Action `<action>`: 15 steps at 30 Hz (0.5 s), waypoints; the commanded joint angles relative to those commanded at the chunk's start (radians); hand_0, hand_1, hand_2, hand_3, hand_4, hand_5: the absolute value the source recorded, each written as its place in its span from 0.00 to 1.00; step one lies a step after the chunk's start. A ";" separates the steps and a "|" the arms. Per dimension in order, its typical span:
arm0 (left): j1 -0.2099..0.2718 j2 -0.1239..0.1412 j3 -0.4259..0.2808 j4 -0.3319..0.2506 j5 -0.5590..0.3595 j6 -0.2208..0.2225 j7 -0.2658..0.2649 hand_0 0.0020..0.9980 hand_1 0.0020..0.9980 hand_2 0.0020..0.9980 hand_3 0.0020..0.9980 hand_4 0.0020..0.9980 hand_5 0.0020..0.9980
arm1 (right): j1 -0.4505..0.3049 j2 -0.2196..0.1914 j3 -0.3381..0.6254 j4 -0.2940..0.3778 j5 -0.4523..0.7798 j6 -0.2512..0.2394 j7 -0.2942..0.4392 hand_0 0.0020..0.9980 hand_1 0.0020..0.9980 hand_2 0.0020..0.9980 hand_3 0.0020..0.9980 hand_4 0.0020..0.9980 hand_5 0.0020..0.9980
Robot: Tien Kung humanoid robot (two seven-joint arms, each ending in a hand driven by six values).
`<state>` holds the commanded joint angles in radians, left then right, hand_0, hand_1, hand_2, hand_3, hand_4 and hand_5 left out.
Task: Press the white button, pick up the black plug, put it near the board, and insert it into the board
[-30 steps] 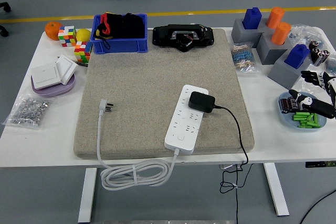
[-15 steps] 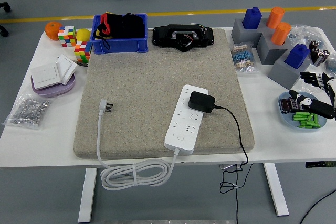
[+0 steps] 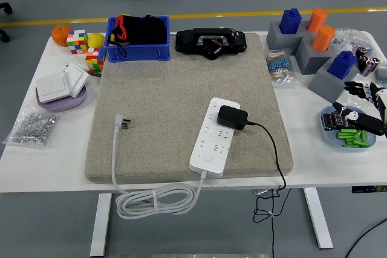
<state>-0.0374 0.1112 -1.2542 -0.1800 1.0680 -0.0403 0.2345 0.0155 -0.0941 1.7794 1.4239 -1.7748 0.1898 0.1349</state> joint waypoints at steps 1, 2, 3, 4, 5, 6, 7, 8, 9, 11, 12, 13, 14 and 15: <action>0.000 0.000 0.001 0.000 -0.001 0.000 0.000 0.74 0.72 0.70 0.76 0.68 0.29 | 0.001 0.000 0.001 0.000 0.000 0.000 0.000 0.86 0.77 0.73 0.70 0.87 0.32; -0.001 0.000 0.000 0.000 0.001 0.000 0.000 0.74 0.72 0.70 0.76 0.68 0.29 | 0.002 0.000 0.003 0.000 0.000 0.001 0.000 0.86 0.77 0.73 0.70 0.87 0.32; -0.001 0.000 -0.002 0.000 0.002 0.000 0.001 0.74 0.72 0.70 0.76 0.68 0.29 | 0.002 0.000 0.004 0.000 0.001 0.001 0.000 0.86 0.77 0.73 0.70 0.87 0.32; -0.001 0.000 -0.003 0.000 0.003 0.000 0.001 0.74 0.72 0.70 0.76 0.68 0.29 | 0.003 0.000 0.004 0.001 0.001 0.001 0.000 0.86 0.77 0.73 0.70 0.87 0.32; -0.001 0.000 -0.002 0.000 0.002 0.000 0.001 0.74 0.72 0.70 0.76 0.68 0.29 | 0.004 0.000 0.005 0.001 0.001 0.001 0.000 0.86 0.77 0.73 0.70 0.87 0.32; -0.002 0.000 -0.001 0.000 0.002 0.000 0.000 0.74 0.72 0.70 0.76 0.68 0.29 | 0.004 -0.001 0.005 0.001 0.000 0.001 0.000 0.86 0.77 0.73 0.70 0.86 0.32; -0.002 0.000 -0.003 0.000 0.003 0.000 0.001 0.74 0.72 0.70 0.76 0.68 0.29 | 0.004 -0.001 0.005 0.001 0.000 0.001 0.000 0.86 0.77 0.73 0.70 0.86 0.32; -0.002 0.000 -0.003 0.000 0.003 0.000 0.001 0.74 0.72 0.70 0.76 0.68 0.29 | 0.005 -0.001 0.005 0.001 0.001 0.001 0.000 0.86 0.77 0.73 0.70 0.86 0.32; -0.003 0.000 -0.002 0.000 0.001 0.000 0.000 0.74 0.72 0.70 0.76 0.68 0.29 | 0.004 -0.001 0.005 0.001 0.001 0.001 -0.001 0.86 0.77 0.73 0.70 0.86 0.32; -0.002 0.000 -0.002 0.000 0.001 0.000 0.000 0.74 0.72 0.70 0.76 0.68 0.29 | 0.004 -0.002 0.005 0.001 0.000 0.002 -0.001 0.86 0.77 0.73 0.70 0.86 0.32; -0.002 0.000 -0.002 0.000 0.001 0.000 0.000 0.74 0.72 0.70 0.76 0.68 0.29 | 0.005 -0.002 0.004 0.001 0.001 0.002 -0.001 0.86 0.77 0.73 0.70 0.86 0.32; -0.002 0.000 -0.003 0.000 0.002 0.000 0.000 0.74 0.72 0.70 0.76 0.68 0.29 | 0.005 -0.002 0.004 0.001 0.001 0.003 -0.001 0.86 0.77 0.73 0.70 0.86 0.32; -0.002 0.000 -0.003 0.000 0.002 0.000 0.000 0.74 0.72 0.70 0.76 0.68 0.29 | 0.005 -0.002 0.004 0.002 0.001 0.004 -0.001 0.86 0.77 0.73 0.70 0.86 0.32; -0.002 0.000 -0.003 0.000 0.002 0.000 0.000 0.74 0.72 0.70 0.76 0.68 0.29 | 0.005 -0.002 0.004 0.002 0.002 0.005 -0.002 0.86 0.77 0.73 0.70 0.86 0.32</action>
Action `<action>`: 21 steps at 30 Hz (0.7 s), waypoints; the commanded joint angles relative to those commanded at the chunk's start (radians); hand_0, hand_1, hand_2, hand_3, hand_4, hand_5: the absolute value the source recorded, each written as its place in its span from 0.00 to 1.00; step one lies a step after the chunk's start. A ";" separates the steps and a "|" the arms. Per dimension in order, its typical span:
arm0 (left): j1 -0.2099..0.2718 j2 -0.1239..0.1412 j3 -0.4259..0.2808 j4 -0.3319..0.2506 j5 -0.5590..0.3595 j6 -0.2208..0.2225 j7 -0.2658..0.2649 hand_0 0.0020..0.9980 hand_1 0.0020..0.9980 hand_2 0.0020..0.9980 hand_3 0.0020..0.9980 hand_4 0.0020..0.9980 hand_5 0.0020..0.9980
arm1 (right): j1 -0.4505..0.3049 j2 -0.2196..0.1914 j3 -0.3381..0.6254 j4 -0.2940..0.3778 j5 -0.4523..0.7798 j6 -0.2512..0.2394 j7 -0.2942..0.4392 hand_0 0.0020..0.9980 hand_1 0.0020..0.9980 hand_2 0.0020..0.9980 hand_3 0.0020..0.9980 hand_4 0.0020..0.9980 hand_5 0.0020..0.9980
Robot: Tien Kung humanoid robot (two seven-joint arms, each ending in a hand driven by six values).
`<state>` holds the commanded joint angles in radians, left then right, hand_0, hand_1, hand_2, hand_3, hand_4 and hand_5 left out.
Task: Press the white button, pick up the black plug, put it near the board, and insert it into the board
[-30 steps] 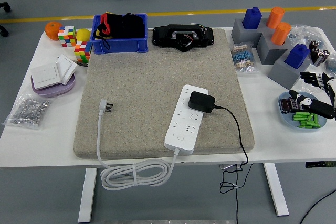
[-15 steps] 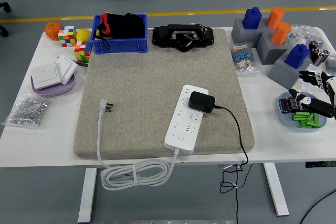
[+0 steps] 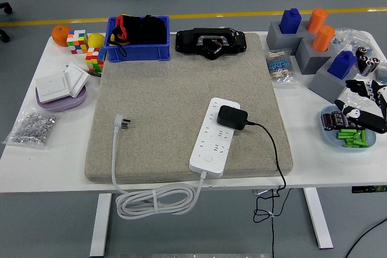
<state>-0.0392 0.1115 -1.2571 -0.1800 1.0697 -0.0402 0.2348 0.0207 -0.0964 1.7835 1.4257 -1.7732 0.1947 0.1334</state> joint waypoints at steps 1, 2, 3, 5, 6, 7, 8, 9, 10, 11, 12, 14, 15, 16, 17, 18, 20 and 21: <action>0.000 0.000 -0.001 0.000 0.001 0.000 0.000 0.74 0.72 0.70 0.76 0.68 0.29 | 0.000 0.000 0.000 0.000 0.001 0.001 0.000 0.86 0.77 0.73 0.70 0.86 0.32; 0.000 0.000 -0.002 0.000 0.002 0.000 0.001 0.74 0.72 0.70 0.76 0.68 0.29 | 0.000 -0.001 0.000 0.001 0.001 0.002 0.000 0.86 0.77 0.73 0.70 0.86 0.32; 0.000 -0.001 -0.001 0.000 0.001 0.000 0.000 0.74 0.72 0.70 0.76 0.68 0.29 | 0.000 -0.001 0.000 0.001 0.001 0.004 -0.001 0.86 0.77 0.73 0.70 0.86 0.32; 0.000 -0.001 0.000 0.000 -0.001 0.000 -0.001 0.74 0.72 0.70 0.76 0.68 0.29 | 0.000 -0.002 0.000 0.002 0.002 0.005 -0.001 0.86 0.77 0.73 0.70 0.86 0.32; -0.001 -0.002 0.000 0.000 -0.002 0.000 -0.001 0.74 0.72 0.70 0.76 0.68 0.29 | 0.000 -0.002 0.001 0.003 0.002 0.005 -0.001 0.86 0.77 0.73 0.70 0.86 0.32; -0.001 -0.002 0.000 0.000 -0.002 0.000 -0.001 0.74 0.72 0.70 0.76 0.68 0.29 | 0.000 -0.001 0.002 0.003 0.002 0.006 -0.001 0.86 0.77 0.73 0.70 0.86 0.32; -0.001 -0.001 0.002 0.000 -0.003 0.000 -0.001 0.74 0.72 0.70 0.76 0.68 0.29 | 0.000 -0.001 0.002 0.003 0.002 0.007 -0.002 0.86 0.77 0.73 0.70 0.86 0.32; -0.001 -0.001 0.002 0.000 -0.002 -0.001 -0.001 0.74 0.72 0.70 0.76 0.68 0.29 | 0.000 0.000 0.003 0.004 0.002 0.008 -0.002 0.85 0.76 0.72 0.70 0.86 0.32; -0.002 -0.001 0.000 0.000 0.000 0.000 -0.001 0.74 0.72 0.70 0.76 0.68 0.29 | -0.001 0.001 0.003 0.004 0.002 0.009 -0.002 0.85 0.76 0.72 0.70 0.86 0.32; -0.002 -0.001 -0.002 0.000 0.000 0.000 -0.001 0.74 0.72 0.70 0.76 0.68 0.29 | -0.001 0.001 0.003 0.004 0.002 0.010 -0.002 0.85 0.76 0.72 0.70 0.86 0.32; -0.001 -0.001 -0.001 0.000 -0.001 0.000 -0.001 0.74 0.72 0.70 0.76 0.68 0.29 | -0.001 0.000 0.003 0.004 0.002 0.011 -0.002 0.85 0.76 0.72 0.70 0.86 0.32; -0.001 -0.002 0.001 0.000 -0.004 0.000 -0.001 0.74 0.72 0.70 0.76 0.68 0.29 | -0.001 -0.001 0.001 0.004 0.001 0.013 -0.002 0.85 0.76 0.72 0.70 0.86 0.32; -0.001 -0.002 0.001 0.000 -0.004 0.000 -0.001 0.74 0.72 0.70 0.76 0.68 0.29 | -0.001 -0.002 0.000 0.004 0.001 0.013 -0.002 0.85 0.76 0.72 0.70 0.85 0.32; -0.001 -0.002 0.000 0.000 -0.003 0.000 -0.001 0.74 0.72 0.70 0.76 0.68 0.29 | -0.001 -0.003 0.000 0.004 0.000 0.014 -0.002 0.85 0.76 0.72 0.70 0.85 0.32; -0.001 -0.002 0.001 0.000 -0.004 0.000 -0.001 0.74 0.72 0.70 0.76 0.68 0.29 | -0.002 -0.004 -0.001 0.004 0.000 0.014 -0.001 0.85 0.76 0.72 0.70 0.85 0.32; 0.000 -0.002 0.002 0.000 -0.005 0.000 -0.001 0.74 0.72 0.70 0.76 0.68 0.29 | -0.002 -0.005 -0.001 0.003 0.000 0.014 -0.001 0.85 0.76 0.72 0.70 0.85 0.32; 0.001 -0.002 0.001 0.000 -0.003 0.000 0.000 0.74 0.72 0.70 0.76 0.68 0.29 | -0.002 -0.005 -0.001 0.003 0.000 0.014 -0.001 0.85 0.76 0.72 0.70 0.85 0.32; 0.001 -0.001 0.001 0.000 -0.002 -0.001 0.001 0.74 0.72 0.70 0.76 0.68 0.29 | -0.002 -0.004 -0.001 0.003 -0.001 0.014 -0.002 0.85 0.76 0.72 0.69 0.85 0.32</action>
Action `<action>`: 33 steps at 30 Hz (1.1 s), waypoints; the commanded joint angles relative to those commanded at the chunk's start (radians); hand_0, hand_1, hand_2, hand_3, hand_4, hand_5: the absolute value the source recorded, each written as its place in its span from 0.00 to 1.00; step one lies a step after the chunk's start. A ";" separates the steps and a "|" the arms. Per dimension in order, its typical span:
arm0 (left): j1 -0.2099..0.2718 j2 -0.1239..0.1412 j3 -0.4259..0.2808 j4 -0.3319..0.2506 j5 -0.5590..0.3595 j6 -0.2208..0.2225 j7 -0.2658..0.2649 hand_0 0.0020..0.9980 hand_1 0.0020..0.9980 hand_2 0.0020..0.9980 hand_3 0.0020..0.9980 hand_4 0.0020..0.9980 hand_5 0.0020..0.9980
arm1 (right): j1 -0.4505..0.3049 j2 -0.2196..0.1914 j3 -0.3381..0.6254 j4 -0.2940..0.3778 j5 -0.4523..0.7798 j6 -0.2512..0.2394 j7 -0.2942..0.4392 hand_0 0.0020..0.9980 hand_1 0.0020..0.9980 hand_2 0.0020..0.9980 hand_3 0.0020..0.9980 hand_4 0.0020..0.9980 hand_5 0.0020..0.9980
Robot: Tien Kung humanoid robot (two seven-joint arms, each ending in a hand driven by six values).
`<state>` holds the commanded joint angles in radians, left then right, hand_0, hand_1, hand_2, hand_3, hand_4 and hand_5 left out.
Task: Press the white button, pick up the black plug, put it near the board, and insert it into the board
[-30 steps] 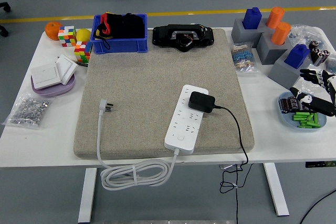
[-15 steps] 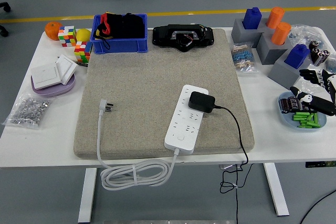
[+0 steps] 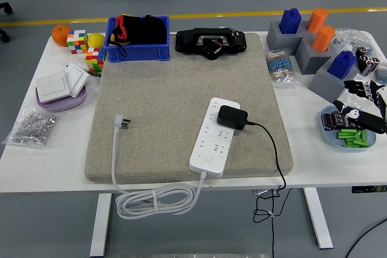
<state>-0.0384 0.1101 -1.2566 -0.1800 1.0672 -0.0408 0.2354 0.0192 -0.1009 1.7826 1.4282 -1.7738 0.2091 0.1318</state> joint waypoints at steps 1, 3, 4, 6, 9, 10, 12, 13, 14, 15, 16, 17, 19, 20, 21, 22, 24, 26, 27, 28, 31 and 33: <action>0.000 0.000 0.001 0.000 0.000 0.000 0.000 0.74 0.72 0.70 0.76 0.68 0.29 | 0.000 0.000 -0.001 0.000 0.000 0.000 0.000 0.85 0.76 0.72 0.69 0.85 0.32; 0.001 0.001 0.000 0.000 0.001 0.000 0.000 0.74 0.72 0.70 0.76 0.68 0.29 | 0.000 0.000 -0.002 0.000 -0.001 0.001 0.000 0.85 0.76 0.72 0.69 0.85 0.32; 0.001 0.002 -0.001 0.000 0.002 0.000 0.001 0.74 0.72 0.70 0.76 0.68 0.29 | 0.000 0.000 -0.003 -0.001 -0.001 0.002 -0.001 0.85 0.76 0.72 0.69 0.85 0.32; 0.002 0.002 0.000 0.000 0.001 0.000 0.000 0.74 0.72 0.70 0.76 0.68 0.29 | -0.001 0.000 -0.004 -0.001 -0.002 0.004 -0.001 0.85 0.75 0.72 0.69 0.85 0.32; 0.000 0.003 0.004 0.000 -0.001 0.000 -0.001 0.74 0.72 0.70 0.76 0.68 0.29 | 0.000 0.000 -0.003 -0.001 -0.002 0.006 -0.001 0.85 0.75 0.72 0.69 0.85 0.32; 0.000 0.003 0.005 0.000 -0.002 0.000 -0.001 0.74 0.72 0.70 0.76 0.68 0.29 | 0.000 0.000 -0.002 -0.001 -0.001 0.006 -0.001 0.85 0.75 0.72 0.69 0.85 0.32; 0.000 0.003 0.006 0.000 -0.001 0.000 0.000 0.74 0.72 0.70 0.76 0.68 0.29 | 0.000 -0.001 -0.003 -0.001 -0.001 0.006 -0.001 0.85 0.75 0.72 0.69 0.85 0.32; 0.000 0.004 0.007 0.000 -0.001 0.000 0.000 0.74 0.72 0.70 0.76 0.68 0.29 | 0.001 -0.001 -0.004 -0.001 -0.001 0.007 -0.001 0.85 0.75 0.72 0.69 0.85 0.32; 0.000 0.004 0.009 0.000 -0.002 0.000 0.000 0.74 0.72 0.70 0.76 0.68 0.29 | 0.001 -0.001 -0.005 -0.001 -0.001 0.008 -0.002 0.85 0.75 0.72 0.69 0.85 0.32; 0.000 0.005 0.012 0.000 -0.004 0.000 -0.001 0.74 0.72 0.70 0.76 0.68 0.29 | 0.001 -0.002 -0.005 0.000 -0.001 0.009 -0.002 0.85 0.75 0.72 0.69 0.85 0.32; 0.000 0.005 0.013 0.000 -0.005 0.000 -0.001 0.74 0.72 0.70 0.76 0.68 0.29 | 0.001 -0.002 -0.006 0.001 -0.001 0.009 -0.002 0.85 0.75 0.72 0.69 0.85 0.32; 0.000 0.006 0.015 0.000 -0.007 0.000 -0.001 0.74 0.72 0.70 0.76 0.68 0.29 | 0.001 -0.002 -0.006 0.003 0.000 0.008 -0.002 0.85 0.75 0.72 0.69 0.85 0.32; 0.001 0.007 0.014 0.000 -0.005 0.000 -0.001 0.74 0.72 0.70 0.76 0.68 0.29 | 0.001 -0.002 -0.009 0.005 0.001 0.006 -0.001 0.84 0.75 0.71 0.69 0.85 0.32; 0.001 0.007 0.013 0.000 -0.003 0.000 0.000 0.74 0.72 0.70 0.76 0.68 0.29 | 0.001 -0.002 -0.010 0.005 0.002 0.006 -0.001 0.84 0.75 0.71 0.69 0.85 0.32; 0.002 0.007 0.012 0.000 -0.002 0.000 0.001 0.74 0.72 0.70 0.76 0.68 0.29 | 0.001 -0.002 -0.010 0.005 0.002 0.006 -0.001 0.84 0.75 0.71 0.69 0.85 0.32; 0.003 0.008 0.013 0.000 -0.001 -0.001 0.001 0.74 0.72 0.70 0.76 0.68 0.29 | 0.001 -0.002 -0.010 0.005 0.002 0.006 -0.001 0.84 0.75 0.71 0.69 0.85 0.32; 0.004 0.010 0.013 0.000 0.000 -0.001 0.001 0.74 0.72 0.70 0.76 0.68 0.29 | 0.000 -0.003 -0.012 0.006 0.003 0.006 -0.001 0.84 0.75 0.71 0.69 0.84 0.32; 0.005 0.010 0.011 0.000 0.002 0.000 0.002 0.74 0.72 0.70 0.76 0.68 0.29 | -0.001 -0.004 -0.014 0.006 0.003 0.007 -0.001 0.84 0.75 0.71 0.69 0.84 0.32; 0.006 0.010 0.011 0.000 0.002 0.000 0.002 0.74 0.72 0.70 0.76 0.68 0.29 | -0.002 -0.004 -0.015 0.007 0.004 0.007 -0.001 0.84 0.75 0.71 0.69 0.84 0.32; 0.006 0.011 0.013 0.000 0.002 -0.001 0.002 0.74 0.72 0.70 0.76 0.68 0.29 | -0.002 -0.005 -0.016 0.007 0.004 0.007 -0.002 0.84 0.75 0.71 0.69 0.84 0.32; 0.004 0.011 0.015 0.000 0.000 0.000 0.001 0.74 0.72 0.70 0.76 0.68 0.29 | 0.000 -0.006 -0.017 0.007 0.004 0.008 -0.001 0.84 0.75 0.71 0.68 0.84 0.31; 0.003 0.011 0.019 0.000 -0.003 -0.001 0.000 0.74 0.72 0.70 0.76 0.68 0.29 | 0.001 -0.006 -0.016 0.007 0.004 0.012 -0.002 0.84 0.75 0.71 0.68 0.84 0.31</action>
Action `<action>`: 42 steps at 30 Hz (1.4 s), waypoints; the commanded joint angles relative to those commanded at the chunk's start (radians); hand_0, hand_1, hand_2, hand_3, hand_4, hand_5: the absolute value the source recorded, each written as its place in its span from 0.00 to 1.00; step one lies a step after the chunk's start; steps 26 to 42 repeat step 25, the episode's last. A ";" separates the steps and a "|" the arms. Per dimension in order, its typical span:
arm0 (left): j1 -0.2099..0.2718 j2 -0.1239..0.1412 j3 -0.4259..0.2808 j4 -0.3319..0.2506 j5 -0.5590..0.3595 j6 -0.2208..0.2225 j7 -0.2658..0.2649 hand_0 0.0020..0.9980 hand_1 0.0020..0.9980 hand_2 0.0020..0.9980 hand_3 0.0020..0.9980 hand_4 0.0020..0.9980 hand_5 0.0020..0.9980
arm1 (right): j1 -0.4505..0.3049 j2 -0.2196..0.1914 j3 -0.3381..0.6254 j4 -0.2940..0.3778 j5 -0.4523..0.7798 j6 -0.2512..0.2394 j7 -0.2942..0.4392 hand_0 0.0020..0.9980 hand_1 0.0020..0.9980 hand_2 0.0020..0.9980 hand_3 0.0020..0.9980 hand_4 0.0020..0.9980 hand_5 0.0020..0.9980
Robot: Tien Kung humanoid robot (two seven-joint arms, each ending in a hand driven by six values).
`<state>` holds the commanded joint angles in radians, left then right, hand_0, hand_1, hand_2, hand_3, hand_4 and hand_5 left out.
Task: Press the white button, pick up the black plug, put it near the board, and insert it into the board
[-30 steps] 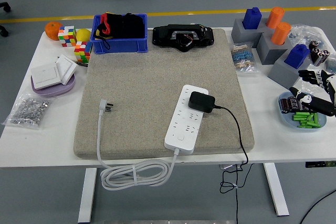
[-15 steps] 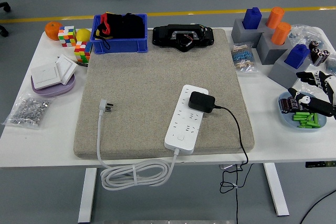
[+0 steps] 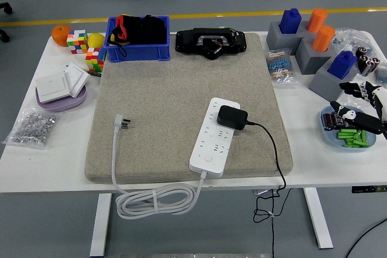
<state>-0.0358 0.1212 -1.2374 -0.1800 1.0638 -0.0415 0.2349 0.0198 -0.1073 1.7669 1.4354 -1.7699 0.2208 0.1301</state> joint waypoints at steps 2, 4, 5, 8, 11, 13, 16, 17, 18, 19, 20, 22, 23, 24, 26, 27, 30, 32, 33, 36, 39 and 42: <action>0.000 0.000 -0.001 0.000 0.000 0.000 -0.001 0.74 0.72 0.70 0.76 0.68 0.29 | 0.000 -0.001 0.001 0.000 0.000 0.002 0.000 0.84 0.75 0.71 0.68 0.84 0.31; 0.000 -0.001 -0.003 0.000 0.001 0.000 -0.001 0.74 0.72 0.70 0.76 0.68 0.29 | 0.000 -0.001 0.002 0.000 0.000 0.002 0.000 0.84 0.75 0.71 0.68 0.84 0.31; 0.001 -0.001 -0.005 0.000 0.002 0.000 0.000 0.74 0.72 0.70 0.76 0.68 0.29 | 0.000 -0.001 0.002 0.000 0.000 0.002 0.000 0.84 0.75 0.71 0.68 0.84 0.31; 0.003 -0.003 -0.010 0.000 0.004 0.000 0.001 0.74 0.72 0.70 0.76 0.68 0.29 | -0.002 0.000 0.002 0.001 -0.001 0.002 0.000 0.84 0.75 0.71 0.68 0.84 0.31; 0.005 -0.005 -0.016 0.000 0.007 0.001 0.001 0.74 0.72 0.70 0.76 0.68 0.29 | -0.004 0.001 0.003 0.002 -0.001 0.001 0.000 0.84 0.75 0.71 0.68 0.84 0.31; 0.007 -0.006 -0.018 0.000 0.007 0.001 0.000 0.74 0.72 0.70 0.76 0.68 0.29 | -0.005 0.002 0.005 0.002 0.000 0.001 0.000 0.84 0.75 0.71 0.68 0.84 0.31; 0.008 -0.008 -0.022 0.000 0.008 0.001 0.000 0.74 0.72 0.70 0.76 0.68 0.29 | -0.006 0.003 0.005 0.003 0.001 0.000 0.000 0.83 0.75 0.71 0.68 0.84 0.31; 0.009 -0.009 -0.022 0.000 0.007 0.001 -0.001 0.74 0.72 0.70 0.76 0.68 0.29 | -0.006 0.003 0.005 0.002 0.001 0.000 0.000 0.83 0.75 0.71 0.68 0.84 0.31; 0.009 -0.010 -0.022 0.000 0.006 0.001 -0.001 0.74 0.72 0.70 0.76 0.68 0.29 | -0.006 0.003 0.005 0.002 0.000 0.000 0.000 0.83 0.75 0.71 0.68 0.84 0.31; 0.008 -0.011 -0.022 0.000 0.006 0.001 -0.001 0.74 0.72 0.70 0.76 0.68 0.29 | -0.005 0.003 0.005 0.002 0.000 0.000 0.000 0.83 0.75 0.71 0.68 0.84 0.31; 0.008 -0.012 -0.022 0.000 0.005 0.001 -0.002 0.74 0.72 0.70 0.76 0.68 0.29 | -0.004 0.003 0.005 0.002 0.001 0.000 0.000 0.83 0.75 0.71 0.68 0.84 0.31; 0.006 -0.012 -0.019 0.000 0.002 0.000 -0.003 0.74 0.72 0.70 0.76 0.68 0.29 | -0.003 0.004 0.006 0.001 0.000 0.000 0.000 0.83 0.75 0.71 0.68 0.84 0.31; 0.006 -0.012 -0.019 0.000 0.001 0.000 -0.003 0.74 0.72 0.70 0.76 0.68 0.29 | -0.003 0.004 0.006 0.001 0.000 0.000 0.000 0.83 0.75 0.71 0.68 0.84 0.31; 0.005 -0.012 -0.021 0.000 0.003 0.001 -0.003 0.74 0.72 0.70 0.76 0.68 0.29 | -0.003 0.004 0.006 0.001 0.001 0.000 0.000 0.83 0.75 0.71 0.68 0.84 0.31; 0.005 -0.012 -0.023 0.000 0.005 0.001 -0.002 0.74 0.72 0.70 0.76 0.68 0.29 | -0.002 0.004 0.006 0.001 0.000 0.000 0.000 0.83 0.75 0.71 0.68 0.84 0.31; 0.005 -0.012 -0.023 0.000 0.005 0.001 -0.002 0.74 0.72 0.70 0.76 0.68 0.29 | -0.002 0.004 0.006 0.001 0.000 0.000 0.000 0.83 0.75 0.71 0.68 0.84 0.31; 0.005 -0.012 -0.023 0.000 0.005 0.001 -0.002 0.74 0.72 0.70 0.76 0.68 0.29 | -0.002 0.004 0.006 0.001 0.000 0.000 0.000 0.83 0.75 0.71 0.68 0.84 0.31; 0.005 -0.012 -0.023 0.000 0.005 0.001 -0.002 0.74 0.72 0.70 0.76 0.68 0.29 | -0.002 0.004 0.006 0.001 0.000 0.000 0.000 0.83 0.75 0.71 0.68 0.84 0.31; 0.005 -0.012 -0.023 0.000 0.005 0.001 -0.002 0.74 0.72 0.70 0.76 0.68 0.29 | -0.002 0.004 0.006 0.001 0.000 0.000 0.000 0.83 0.75 0.71 0.68 0.84 0.31; 0.005 -0.012 -0.023 0.000 0.005 0.001 -0.002 0.74 0.72 0.70 0.76 0.68 0.29 | -0.002 0.004 0.006 0.001 0.000 0.000 0.000 0.83 0.75 0.71 0.68 0.84 0.31; 0.005 -0.012 -0.023 0.000 0.005 0.001 -0.002 0.74 0.72 0.70 0.76 0.68 0.29 | -0.002 0.004 0.006 0.001 0.000 0.000 0.000 0.83 0.75 0.71 0.68 0.84 0.31; 0.005 -0.012 -0.023 0.000 0.005 0.001 -0.002 0.74 0.72 0.70 0.76 0.68 0.29 | -0.002 0.004 0.006 0.001 0.000 0.000 0.000 0.83 0.75 0.71 0.68 0.84 0.31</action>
